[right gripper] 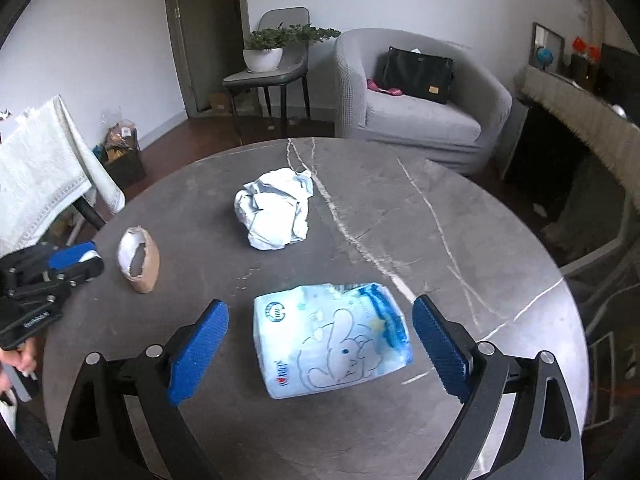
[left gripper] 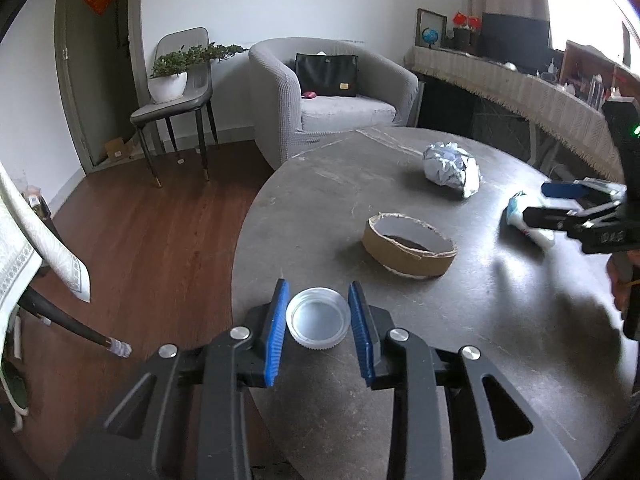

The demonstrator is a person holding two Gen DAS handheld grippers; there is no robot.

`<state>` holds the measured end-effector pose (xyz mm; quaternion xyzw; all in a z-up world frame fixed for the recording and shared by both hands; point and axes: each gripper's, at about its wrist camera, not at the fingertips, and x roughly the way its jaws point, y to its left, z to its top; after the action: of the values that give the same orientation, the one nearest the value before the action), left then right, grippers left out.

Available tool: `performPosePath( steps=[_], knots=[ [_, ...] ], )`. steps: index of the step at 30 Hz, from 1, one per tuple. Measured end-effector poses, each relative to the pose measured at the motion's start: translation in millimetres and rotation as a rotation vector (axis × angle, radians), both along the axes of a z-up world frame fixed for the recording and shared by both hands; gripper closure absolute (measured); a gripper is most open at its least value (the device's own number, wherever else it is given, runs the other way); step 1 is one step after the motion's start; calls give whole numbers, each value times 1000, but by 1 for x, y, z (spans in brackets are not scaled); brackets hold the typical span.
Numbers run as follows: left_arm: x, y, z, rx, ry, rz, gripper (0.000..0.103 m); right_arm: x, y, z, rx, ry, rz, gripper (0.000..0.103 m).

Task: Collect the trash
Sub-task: 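Grasp the white plastic lid with the left gripper while the right gripper grasps the blue wipes pack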

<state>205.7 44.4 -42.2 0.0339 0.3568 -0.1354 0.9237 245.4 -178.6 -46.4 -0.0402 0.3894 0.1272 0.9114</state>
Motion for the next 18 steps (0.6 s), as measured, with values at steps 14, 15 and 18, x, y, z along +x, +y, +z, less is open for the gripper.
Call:
performPosePath(
  steps=[14, 15, 18],
  knots=[
    [-14, 24, 20, -143, -2, 24, 70, 7, -2, -13, -96, 79, -8, 9],
    [-16, 25, 21, -146, -5, 27, 70, 8, -2, -14, -91, 84, -9, 11],
    [-21, 29, 25, -158, -11, 35, 70, 9, -7, -15, -28, 88, -10, 25]
  ],
)
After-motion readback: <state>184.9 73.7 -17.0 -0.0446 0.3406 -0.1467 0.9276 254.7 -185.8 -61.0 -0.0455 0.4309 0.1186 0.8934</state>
